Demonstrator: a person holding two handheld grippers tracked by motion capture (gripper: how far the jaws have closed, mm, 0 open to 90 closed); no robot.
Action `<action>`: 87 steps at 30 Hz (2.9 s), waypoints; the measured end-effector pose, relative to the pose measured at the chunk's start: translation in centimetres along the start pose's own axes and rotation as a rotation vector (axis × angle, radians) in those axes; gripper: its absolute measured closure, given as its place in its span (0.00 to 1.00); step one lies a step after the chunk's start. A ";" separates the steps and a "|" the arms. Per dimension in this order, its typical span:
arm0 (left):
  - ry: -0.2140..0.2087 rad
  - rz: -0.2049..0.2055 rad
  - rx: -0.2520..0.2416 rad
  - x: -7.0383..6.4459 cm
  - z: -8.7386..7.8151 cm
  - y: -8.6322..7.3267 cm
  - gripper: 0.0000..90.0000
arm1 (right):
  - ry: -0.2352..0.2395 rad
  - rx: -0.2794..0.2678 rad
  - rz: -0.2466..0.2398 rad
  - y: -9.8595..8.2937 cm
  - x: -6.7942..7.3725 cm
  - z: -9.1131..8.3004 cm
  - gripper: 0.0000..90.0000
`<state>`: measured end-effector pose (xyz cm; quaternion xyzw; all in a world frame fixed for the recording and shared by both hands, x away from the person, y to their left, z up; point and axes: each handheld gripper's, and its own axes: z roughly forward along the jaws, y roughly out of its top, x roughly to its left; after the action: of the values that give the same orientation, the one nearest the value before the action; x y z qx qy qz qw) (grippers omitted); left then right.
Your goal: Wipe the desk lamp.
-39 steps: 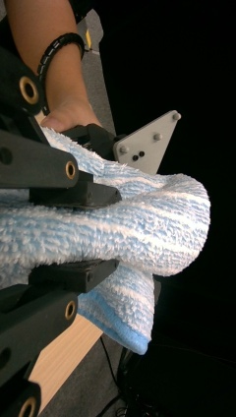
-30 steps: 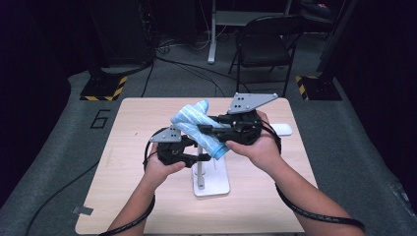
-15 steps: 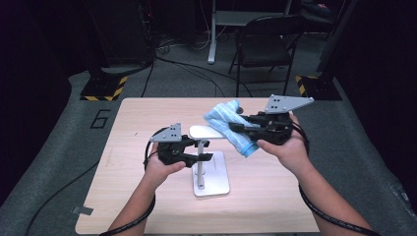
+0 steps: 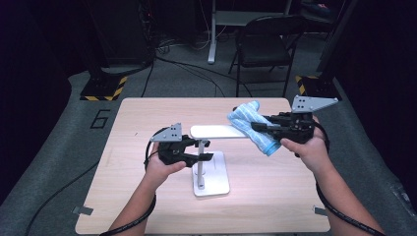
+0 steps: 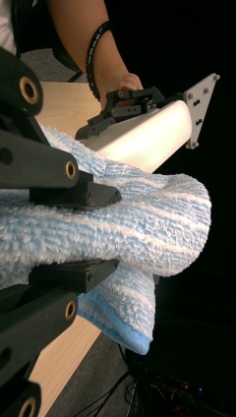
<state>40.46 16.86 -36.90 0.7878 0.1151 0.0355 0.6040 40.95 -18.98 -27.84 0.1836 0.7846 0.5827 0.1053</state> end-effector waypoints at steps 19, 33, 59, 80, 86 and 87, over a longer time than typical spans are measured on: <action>0.002 0.003 -0.008 0.0 -0.3 -0.2 0.57 | 0.046 0.036 -0.125 4.1 5.3 6.3 0.77; -0.003 0.005 -0.011 0.1 -0.1 -0.3 0.57 | -0.010 0.018 -0.009 0.5 0.7 0.3 0.77; -0.006 -0.007 -0.014 0.1 0.0 -0.4 0.56 | -0.093 -0.080 0.118 -2.9 -1.6 -3.1 0.77; -0.008 -0.007 -0.009 0.1 0.1 -0.5 0.56 | -0.167 -0.133 0.227 -6.4 -4.8 -6.8 0.78; -0.008 -0.007 -0.009 0.1 0.1 -0.5 0.56 | -0.182 -0.167 0.226 -7.0 -4.8 -7.3 0.78; -0.007 -0.006 -0.010 0.1 0.1 -0.5 0.56 | -0.187 -0.173 0.231 -7.1 -4.8 -7.5 0.78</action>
<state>40.51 16.92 -37.40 0.7847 0.1153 0.0313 0.6083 41.31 -29.31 -32.64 0.3162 0.6921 0.6366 0.1258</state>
